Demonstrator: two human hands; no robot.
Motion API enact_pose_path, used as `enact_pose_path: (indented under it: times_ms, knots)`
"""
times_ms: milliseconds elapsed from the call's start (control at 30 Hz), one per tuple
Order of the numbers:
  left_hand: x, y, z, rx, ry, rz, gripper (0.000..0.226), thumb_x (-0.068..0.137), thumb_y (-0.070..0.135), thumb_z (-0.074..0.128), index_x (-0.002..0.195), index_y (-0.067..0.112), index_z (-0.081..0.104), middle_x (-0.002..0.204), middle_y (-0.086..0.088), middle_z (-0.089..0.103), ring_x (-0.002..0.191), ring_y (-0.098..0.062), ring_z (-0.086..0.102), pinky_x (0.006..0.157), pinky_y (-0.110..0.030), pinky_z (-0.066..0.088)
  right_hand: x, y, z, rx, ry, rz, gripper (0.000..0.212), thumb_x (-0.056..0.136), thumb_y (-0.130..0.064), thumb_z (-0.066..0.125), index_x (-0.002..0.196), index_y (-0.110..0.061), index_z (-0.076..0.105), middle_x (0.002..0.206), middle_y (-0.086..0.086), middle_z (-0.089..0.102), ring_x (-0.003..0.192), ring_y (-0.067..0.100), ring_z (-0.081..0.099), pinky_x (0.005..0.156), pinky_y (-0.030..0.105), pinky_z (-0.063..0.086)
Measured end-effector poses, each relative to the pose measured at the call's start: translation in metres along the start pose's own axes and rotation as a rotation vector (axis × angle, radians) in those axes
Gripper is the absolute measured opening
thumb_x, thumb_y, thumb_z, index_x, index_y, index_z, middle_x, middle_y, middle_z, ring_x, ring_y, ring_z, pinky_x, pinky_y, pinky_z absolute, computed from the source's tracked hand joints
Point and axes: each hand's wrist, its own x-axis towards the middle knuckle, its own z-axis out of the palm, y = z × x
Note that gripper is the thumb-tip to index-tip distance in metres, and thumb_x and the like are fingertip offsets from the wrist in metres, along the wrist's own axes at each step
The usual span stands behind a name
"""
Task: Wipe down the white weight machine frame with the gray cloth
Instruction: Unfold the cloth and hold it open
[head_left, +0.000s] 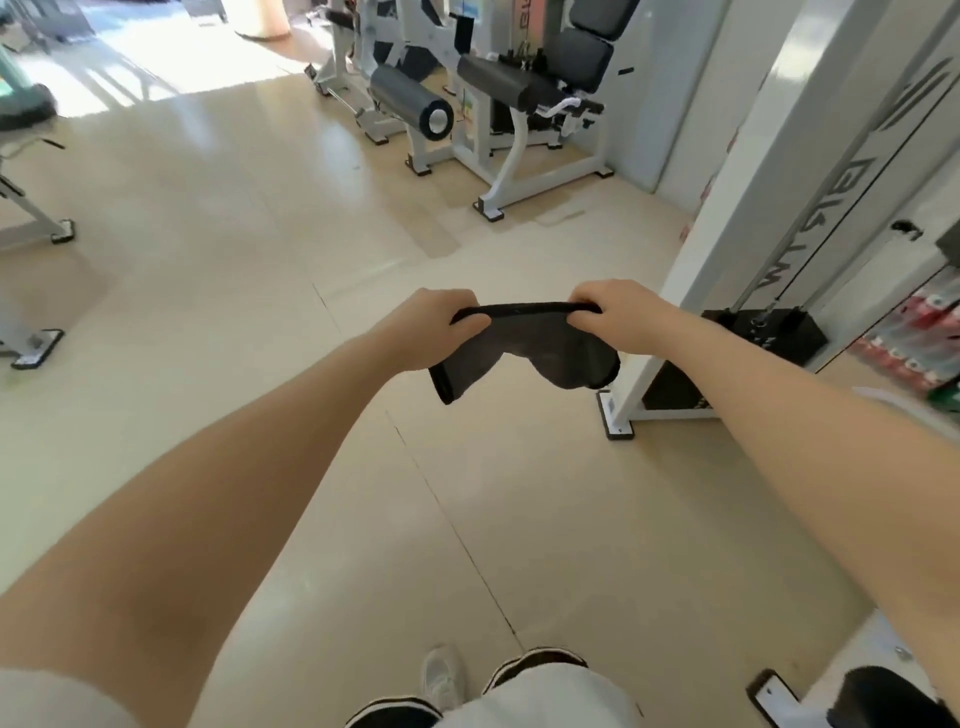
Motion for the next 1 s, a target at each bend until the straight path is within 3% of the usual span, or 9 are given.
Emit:
enact_pose_path:
  times_ms: [367,633,800,900,1000]
  knots:
    - [0.225,-0.061,-0.022,-0.117,-0.013,0.069,0.019,0.095,0.031,0.041,0.089,0.02,0.055,0.075,0.01,0.052,0.07,-0.008,0.047,0.056,-0.023,0.034,0.184,0.066,-0.04,0.059,0.124,0.149,0.01,0.095,-0.022,0.045,0.093,-0.017,0.054,0.078,-0.006,0.05,0.078,0.016,0.049,0.057,0.022,0.033]
    - [0.444,-0.067,-0.048,-0.194,-0.001,0.022,0.016,0.095,0.032,0.041,0.094,0.021,0.053,0.077,0.009,0.05,0.069,-0.006,0.047,0.055,-0.023,0.034,0.351,0.146,-0.13,0.062,0.183,0.264,0.016,0.093,-0.03,0.048,0.095,-0.016,0.055,0.079,-0.004,0.051,0.072,0.014,0.048,0.053,0.022,0.032]
    - [0.57,-0.063,-0.051,-0.373,0.023,-0.06,0.022,0.093,0.038,0.043,0.103,0.022,0.054,0.088,0.005,0.054,0.08,-0.012,0.053,0.067,-0.027,0.045,0.435,0.187,-0.178,0.298,0.265,0.363,0.013,0.089,-0.031,0.053,0.085,-0.019,0.053,0.076,-0.003,0.054,0.069,0.01,0.051,0.052,0.025,0.035]
    - [0.645,-0.06,-0.047,-0.453,-0.013,-0.086,0.02,0.092,0.039,0.044,0.1,0.022,0.053,0.085,0.008,0.054,0.077,-0.008,0.051,0.059,-0.023,0.04,0.485,0.219,-0.199,0.397,0.313,0.4,0.011,0.087,-0.03,0.057,0.081,-0.024,0.051,0.079,-0.004,0.056,0.072,0.009,0.052,0.054,0.024,0.037]
    - [0.726,-0.054,-0.04,-0.516,-0.081,-0.082,0.026,0.093,0.038,0.043,0.102,0.016,0.052,0.092,-0.002,0.059,0.083,-0.017,0.057,0.068,-0.034,0.052,0.538,0.252,-0.214,0.515,0.344,0.411,0.012,0.086,-0.031,0.059,0.091,-0.025,0.05,0.085,-0.004,0.057,0.076,0.009,0.056,0.055,0.022,0.042]
